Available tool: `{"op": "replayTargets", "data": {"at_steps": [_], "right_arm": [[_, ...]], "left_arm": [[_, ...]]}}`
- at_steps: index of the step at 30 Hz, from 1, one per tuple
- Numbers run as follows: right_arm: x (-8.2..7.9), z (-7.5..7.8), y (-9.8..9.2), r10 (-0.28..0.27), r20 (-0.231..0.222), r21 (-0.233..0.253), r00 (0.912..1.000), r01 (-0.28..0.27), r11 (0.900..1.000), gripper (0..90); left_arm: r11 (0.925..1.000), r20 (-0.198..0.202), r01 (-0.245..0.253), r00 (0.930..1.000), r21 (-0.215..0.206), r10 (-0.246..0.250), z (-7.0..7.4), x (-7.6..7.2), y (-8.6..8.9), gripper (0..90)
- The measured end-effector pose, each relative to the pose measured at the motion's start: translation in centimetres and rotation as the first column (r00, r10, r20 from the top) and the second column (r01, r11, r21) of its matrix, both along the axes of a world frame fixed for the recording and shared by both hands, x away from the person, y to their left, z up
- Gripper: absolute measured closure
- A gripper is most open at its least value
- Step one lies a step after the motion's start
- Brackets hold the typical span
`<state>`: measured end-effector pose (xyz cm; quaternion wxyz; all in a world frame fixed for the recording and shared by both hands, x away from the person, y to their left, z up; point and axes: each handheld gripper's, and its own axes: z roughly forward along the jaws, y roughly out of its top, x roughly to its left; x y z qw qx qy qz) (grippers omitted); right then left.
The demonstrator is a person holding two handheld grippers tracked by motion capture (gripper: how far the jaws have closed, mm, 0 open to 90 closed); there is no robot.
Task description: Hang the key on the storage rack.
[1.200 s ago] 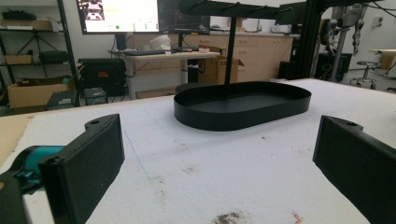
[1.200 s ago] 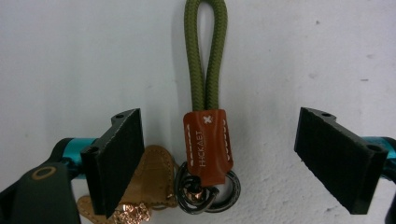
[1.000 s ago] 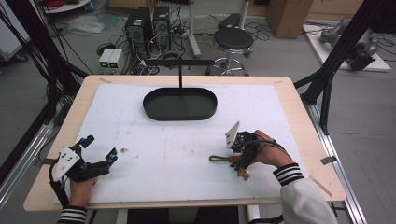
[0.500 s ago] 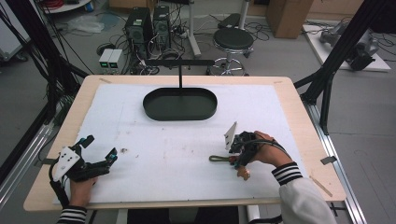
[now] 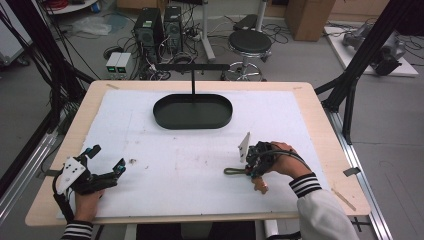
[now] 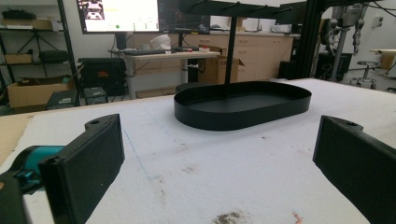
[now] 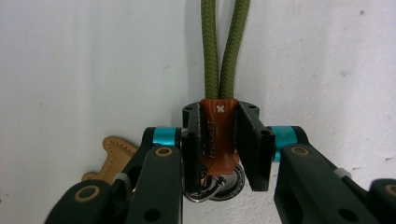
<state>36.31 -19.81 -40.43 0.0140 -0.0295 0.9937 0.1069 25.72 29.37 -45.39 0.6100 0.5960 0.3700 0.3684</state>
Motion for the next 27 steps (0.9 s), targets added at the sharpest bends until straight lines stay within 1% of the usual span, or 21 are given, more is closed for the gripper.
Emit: {"op": "replayTargets", "data": {"at_steps": [2,3,6,8,10,11,12,13,14,15,16,17,19,20,21,22,23,24,25,26,27], "right_arm": [[0.0,0.0,0.0,-0.005,-0.002,0.003,1.0000,0.005,1.000,72.5],[0.1,0.1,0.0,-0.004,-0.010,0.015,0.9999,0.004,1.000,72.5],[0.1,0.3,-0.1,-0.011,-0.013,0.034,0.9999,0.011,0.999,72.5],[0.2,0.4,-0.2,-0.042,-0.015,0.052,0.9990,0.043,0.998,72.5],[0.2,0.7,-0.4,-0.080,-0.026,0.080,0.9965,0.081,0.993,72.5],[0.4,0.8,-0.6,-0.090,-0.025,0.097,0.9956,0.092,0.991,72.5],[0.4,1.0,-0.8,-0.111,-0.034,0.121,0.9932,0.114,0.986,72.6],[0.5,1.2,-0.9,-0.127,-0.038,0.136,0.9912,0.131,0.982,72.5],[0.6,1.4,-1.0,-0.138,-0.037,0.155,0.9898,0.142,0.978,72.6],[0.7,1.6,-1.2,-0.153,-0.032,0.180,0.9877,0.156,0.971,72.6],[0.8,1.8,-1.3,-0.175,-0.037,0.200,0.9838,0.179,0.963,72.5],[0.9,2.1,-1.5,-0.200,-0.040,0.234,0.9790,0.204,0.951,72.5],[1.2,2.4,-1.8,-0.243,-0.066,0.292,0.9678,0.251,0.923,72.5],[1.3,2.7,-1.9,-0.258,-0.065,0.316,0.9639,0.266,0.911,72.5],[1.3,2.9,-2.0,-0.278,-0.069,0.339,0.9580,0.285,0.897,72.5],[1.4,3.0,-2.1,-0.290,-0.072,0.353,0.9545,0.296,0.888,72.5],[1.5,3.2,-2.2,-0.308,-0.077,0.375,0.9484,0.313,0.872,72.5],[1.6,3.4,-2.3,-0.318,-0.067,0.400,0.9457,0.317,0.860,72.5],[1.6,3.7,-2.5,-0.338,-0.066,0.426,0.9387,0.333,0.841,72.6],[1.6,3.8,-2.6,-0.348,-0.066,0.441,0.9351,0.340,0.830,72.5],[1.7,4.1,-2.7,-0.368,-0.059,0.472,0.9281,0.351,0.809,72.5]], "left_arm": [[1.0000,0.000,0.000,1.0000,0.000,0.000,0.0,0.0,0.0,2.4],[1.0000,0.000,0.000,1.0000,0.000,0.000,0.0,0.0,0.0,2.4],[1.0000,0.000,0.000,1.0000,-0.001,0.000,0.0,0.0,0.0,2.4],[1.0000,0.000,0.000,1.0000,-0.001,0.000,0.0,0.0,0.0,2.4],[1.0000,0.000,0.000,1.0000,-0.001,0.000,0.0,0.0,0.0,2.4],[1.0000,0.000,0.000,1.0000,-0.001,0.000,0.0,0.0,0.0,2.4],[1.0000,0.000,0.000,1.0000,-0.001,0.000,0.0,0.0,0.0,2.4],[1.0000,0.000,0.000,1.0000,-0.001,0.000,0.0,0.0,0.0,2.4],[1.0000,0.000,-0.001,1.0000,-0.002,0.001,0.0,0.0,0.0,2.4],[1.0000,0.000,0.000,1.0000,-0.001,0.000,0.0,0.0,0.0,2.4],[1.0000,0.000,0.000,1.0000,-0.001,0.000,0.0,0.0,0.0,2.4],[1.0000,0.000,-0.001,1.0000,-0.001,0.001,0.0,0.0,0.0,2.4],[1.0000,0.000,0.000,1.0000,0.000,0.000,0.0,0.0,0.0,2.4],[1.0000,0.000,0.000,1.0000,0.000,0.000,0.0,0.0,0.0,2.4],[1.0000,0.000,0.000,1.0000,-0.001,0.000,0.0,0.0,0.0,2.4],[1.0000,0.000,0.000,1.0000,-0.001,0.000,0.0,0.0,0.0,2.4],[1.0000,0.000,0.000,1.0000,0.000,0.000,0.0,0.0,0.0,2.4],[1.0000,0.000,0.000,1.0000,0.000,0.000,0.0,0.0,0.0,2.4],[1.0000,0.000,0.000,1.0000,-0.001,0.000,0.0,0.0,0.0,2.4],[1.0000,0.000,0.000,1.0000,-0.001,0.000,0.0,0.0,0.0,2.4],[1.0000,0.000,0.000,1.0000,-0.001,0.000,0.0,0.0,0.0,2.4]]}}
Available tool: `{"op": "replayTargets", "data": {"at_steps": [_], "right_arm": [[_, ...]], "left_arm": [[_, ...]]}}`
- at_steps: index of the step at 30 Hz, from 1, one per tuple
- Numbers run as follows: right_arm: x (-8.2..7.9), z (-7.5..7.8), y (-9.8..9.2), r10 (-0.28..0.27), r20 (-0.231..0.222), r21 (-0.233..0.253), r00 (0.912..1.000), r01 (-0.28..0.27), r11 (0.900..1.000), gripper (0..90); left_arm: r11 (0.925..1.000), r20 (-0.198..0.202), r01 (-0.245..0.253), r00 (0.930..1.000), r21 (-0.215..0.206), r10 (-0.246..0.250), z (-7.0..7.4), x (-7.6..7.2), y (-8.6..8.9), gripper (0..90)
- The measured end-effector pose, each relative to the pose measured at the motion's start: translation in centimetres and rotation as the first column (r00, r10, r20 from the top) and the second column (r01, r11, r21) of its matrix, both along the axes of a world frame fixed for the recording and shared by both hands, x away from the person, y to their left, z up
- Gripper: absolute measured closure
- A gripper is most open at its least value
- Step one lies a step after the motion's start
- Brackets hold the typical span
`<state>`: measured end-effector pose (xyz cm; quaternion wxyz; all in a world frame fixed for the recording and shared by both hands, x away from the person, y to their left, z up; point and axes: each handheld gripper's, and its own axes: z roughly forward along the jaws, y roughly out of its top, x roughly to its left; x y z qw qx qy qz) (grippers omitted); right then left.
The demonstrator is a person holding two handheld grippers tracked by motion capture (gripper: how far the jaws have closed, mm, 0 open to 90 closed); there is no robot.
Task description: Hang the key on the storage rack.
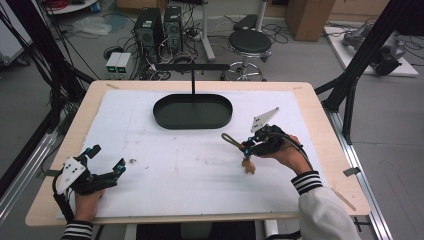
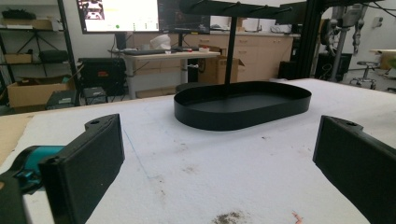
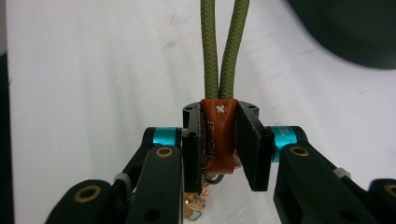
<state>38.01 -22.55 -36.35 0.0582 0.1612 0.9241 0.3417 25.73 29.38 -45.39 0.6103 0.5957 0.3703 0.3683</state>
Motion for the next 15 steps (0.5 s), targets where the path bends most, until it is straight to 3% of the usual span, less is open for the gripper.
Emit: {"op": "replayTargets", "data": {"at_steps": [4,7,12,15], "right_arm": [[0.2,0.7,-0.5,-0.064,0.031,0.087,0.9975,0.061,0.994,72.5],[0.3,1.2,-0.8,-0.120,0.058,0.142,0.9911,0.110,0.984,72.5],[0.5,1.8,-1.0,-0.211,0.114,0.220,0.9708,0.183,0.958,72.5],[0.6,2.0,-0.9,-0.249,0.141,0.227,0.9582,0.213,0.950,72.5]], "left_arm": [[1.0000,0.001,0.000,1.0000,-0.001,0.000,0.0,0.0,0.0,2.4],[1.0000,0.000,0.000,1.0000,0.000,0.000,0.0,0.0,0.0,2.4],[1.0000,0.001,0.000,1.0000,0.000,0.000,0.0,0.0,0.0,2.4],[1.0000,0.001,0.000,1.0000,-0.001,0.000,0.0,0.0,0.0,2.4]]}}
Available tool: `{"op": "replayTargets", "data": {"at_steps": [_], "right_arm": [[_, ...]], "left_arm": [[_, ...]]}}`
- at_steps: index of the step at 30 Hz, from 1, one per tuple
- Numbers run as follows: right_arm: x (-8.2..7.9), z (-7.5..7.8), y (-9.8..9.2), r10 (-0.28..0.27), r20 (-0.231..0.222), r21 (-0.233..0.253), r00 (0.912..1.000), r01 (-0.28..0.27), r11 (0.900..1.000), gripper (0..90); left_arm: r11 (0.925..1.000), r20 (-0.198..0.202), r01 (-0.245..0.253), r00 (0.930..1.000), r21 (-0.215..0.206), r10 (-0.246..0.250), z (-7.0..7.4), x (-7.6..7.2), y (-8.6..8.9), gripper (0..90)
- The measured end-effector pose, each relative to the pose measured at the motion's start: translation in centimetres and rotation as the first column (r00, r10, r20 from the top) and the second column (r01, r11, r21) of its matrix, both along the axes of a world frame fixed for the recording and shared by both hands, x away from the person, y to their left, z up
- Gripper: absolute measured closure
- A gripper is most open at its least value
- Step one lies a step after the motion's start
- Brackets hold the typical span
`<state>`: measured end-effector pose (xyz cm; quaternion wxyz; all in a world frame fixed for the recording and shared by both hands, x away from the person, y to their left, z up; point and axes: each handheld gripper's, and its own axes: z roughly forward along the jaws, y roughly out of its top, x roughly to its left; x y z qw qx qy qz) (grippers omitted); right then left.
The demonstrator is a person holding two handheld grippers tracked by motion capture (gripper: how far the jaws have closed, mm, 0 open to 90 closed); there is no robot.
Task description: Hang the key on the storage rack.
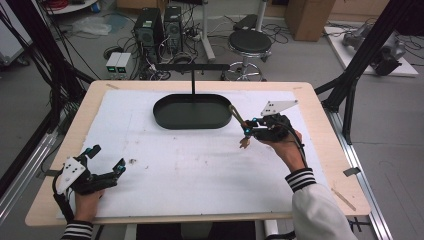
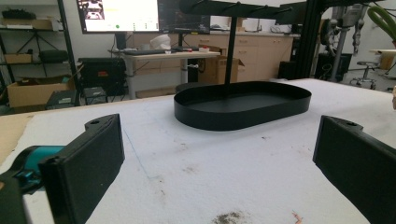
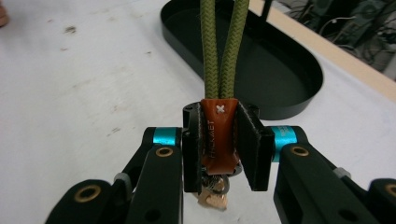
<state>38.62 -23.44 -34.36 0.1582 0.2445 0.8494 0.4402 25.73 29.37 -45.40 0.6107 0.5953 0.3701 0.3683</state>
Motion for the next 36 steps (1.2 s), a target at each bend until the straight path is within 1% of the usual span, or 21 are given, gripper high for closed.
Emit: {"op": "replayTargets", "data": {"at_steps": [3,5,7,13,14,15,20,22,25,27,29,30,32,36], "right_arm": [[0.1,0.1,0.1,-0.039,0.023,0.023,0.9990,0.039,0.999,72.5],[0.3,0.1,0.1,-0.064,0.034,0.054,0.9974,0.062,0.997,72.5],[0.5,0.2,0.2,-0.085,0.043,0.072,0.9955,0.082,0.994,72.5],[1.0,0.3,0.5,-0.127,0.073,0.114,0.9892,0.118,0.986,72.6],[1.1,0.4,0.5,-0.136,0.068,0.121,0.9884,0.127,0.984,72.6],[1.2,0.5,0.5,-0.146,0.067,0.121,0.9870,0.137,0.983,72.6],[1.9,1.0,1.0,-0.188,0.095,0.143,0.9776,0.173,0.974,72.6],[2.1,1.1,1.2,-0.206,0.097,0.152,0.9737,0.190,0.970,72.6],[2.7,1.3,1.6,-0.224,0.109,0.150,0.9685,0.207,0.967,72.5],[3.1,1.5,1.8,-0.226,0.102,0.157,0.9687,0.209,0.965,72.5],[3.7,1.8,2.0,-0.236,0.114,0.149,0.9652,0.218,0.965,72.5],[3.9,1.9,2.2,-0.240,0.118,0.152,0.9635,0.222,0.963,72.5],[4.4,2.1,2.6,-0.254,0.129,0.143,0.9586,0.235,0.961,72.6],[5.2,2.4,3.3,-0.277,0.147,0.145,0.9494,0.257,0.956,72.5]], "left_arm": [[1.0000,0.000,0.000,1.0000,0.000,0.000,0.0,0.0,0.0,2.4],[1.0000,0.000,0.000,1.0000,0.000,0.000,0.0,0.0,0.0,2.4],[1.0000,0.000,0.000,1.0000,0.000,0.000,0.0,0.0,0.0,2.4],[1.0000,0.000,0.000,1.0000,0.001,0.000,0.0,0.0,0.0,2.4],[1.0000,0.000,0.000,1.0000,0.001,0.000,0.0,0.0,0.0,2.4],[1.0000,0.000,0.000,1.0000,0.001,0.000,0.0,0.0,0.0,2.4],[1.0000,0.000,0.001,1.0000,0.001,-0.001,0.0,0.0,0.0,2.4],[1.0000,0.000,0.001,1.0000,0.000,-0.001,0.0,0.0,0.0,2.4],[1.0000,0.002,0.001,1.0000,0.000,-0.001,0.0,0.0,0.0,2.4],[1.0000,0.001,0.001,1.0000,0.000,-0.001,0.0,0.0,0.0,2.4],[1.0000,0.001,0.002,1.0000,0.000,-0.002,0.0,0.0,0.0,2.4],[1.0000,0.001,0.001,1.0000,0.000,-0.001,0.0,0.0,0.0,2.4],[1.0000,0.001,0.001,1.0000,0.000,-0.001,0.0,0.0,0.0,2.4],[1.0000,0.001,0.001,1.0000,0.000,-0.001,0.0,0.0,0.0,2.4]]}}
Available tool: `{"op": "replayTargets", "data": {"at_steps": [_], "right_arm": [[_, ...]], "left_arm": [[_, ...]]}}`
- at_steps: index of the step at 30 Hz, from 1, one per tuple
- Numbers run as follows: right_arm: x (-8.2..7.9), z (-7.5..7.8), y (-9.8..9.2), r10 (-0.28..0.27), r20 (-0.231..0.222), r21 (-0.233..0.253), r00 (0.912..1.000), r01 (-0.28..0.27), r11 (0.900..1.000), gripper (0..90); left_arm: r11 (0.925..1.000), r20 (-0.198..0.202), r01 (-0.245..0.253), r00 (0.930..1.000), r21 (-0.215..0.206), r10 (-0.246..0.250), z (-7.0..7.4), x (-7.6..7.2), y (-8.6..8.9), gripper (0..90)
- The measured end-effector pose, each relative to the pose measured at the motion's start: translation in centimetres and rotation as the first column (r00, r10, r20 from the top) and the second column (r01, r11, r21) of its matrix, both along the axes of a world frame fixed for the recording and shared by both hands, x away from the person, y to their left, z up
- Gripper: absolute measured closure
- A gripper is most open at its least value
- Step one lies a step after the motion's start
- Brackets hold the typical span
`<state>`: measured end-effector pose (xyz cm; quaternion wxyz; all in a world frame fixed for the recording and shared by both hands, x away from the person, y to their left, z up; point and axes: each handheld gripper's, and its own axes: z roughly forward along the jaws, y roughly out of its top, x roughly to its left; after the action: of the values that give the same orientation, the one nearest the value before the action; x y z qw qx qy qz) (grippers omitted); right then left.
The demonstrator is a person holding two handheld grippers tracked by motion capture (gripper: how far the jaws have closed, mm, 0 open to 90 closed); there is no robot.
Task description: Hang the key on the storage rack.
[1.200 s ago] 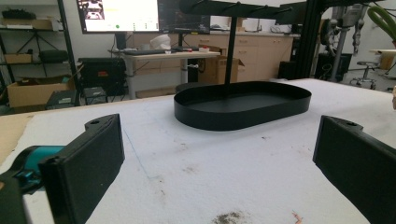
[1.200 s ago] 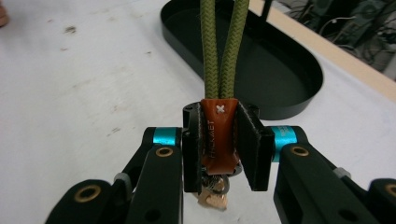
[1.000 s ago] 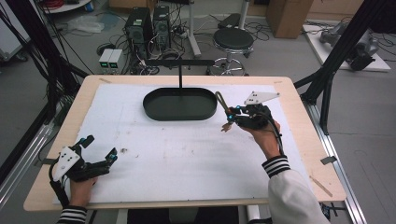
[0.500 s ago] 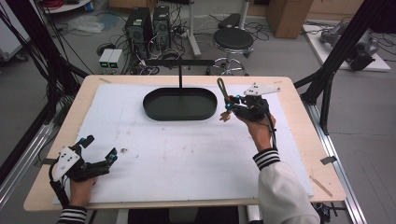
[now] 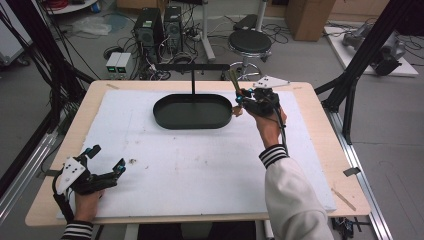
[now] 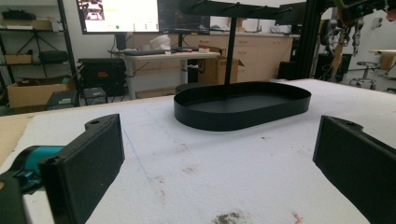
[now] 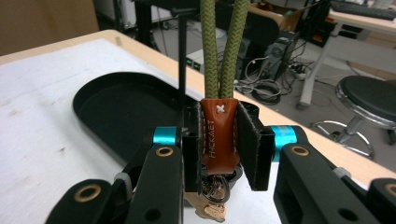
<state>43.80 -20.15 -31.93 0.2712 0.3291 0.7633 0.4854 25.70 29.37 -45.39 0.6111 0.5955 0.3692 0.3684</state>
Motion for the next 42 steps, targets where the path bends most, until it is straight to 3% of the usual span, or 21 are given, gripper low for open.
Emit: {"op": "replayTargets", "data": {"at_steps": [6,25,42], "right_arm": [[1.0,0.2,1.0,-0.014,0.005,0.010,0.9999,0.014,1.000,72.5],[3.6,-0.3,3.6,-0.073,0.029,-0.030,0.9969,0.073,0.997,72.5],[4.7,-1.7,4.0,-0.122,0.012,-0.045,0.9924,0.123,0.991,72.5]], "left_arm": [[1.0000,0.000,0.000,1.0000,0.000,0.000,0.0,0.0,0.0,2.4],[1.0000,0.000,0.000,1.0000,-0.001,0.000,0.0,0.0,0.0,2.4],[1.0000,0.001,0.001,1.0000,-0.001,-0.001,0.0,0.0,0.0,2.4]]}}
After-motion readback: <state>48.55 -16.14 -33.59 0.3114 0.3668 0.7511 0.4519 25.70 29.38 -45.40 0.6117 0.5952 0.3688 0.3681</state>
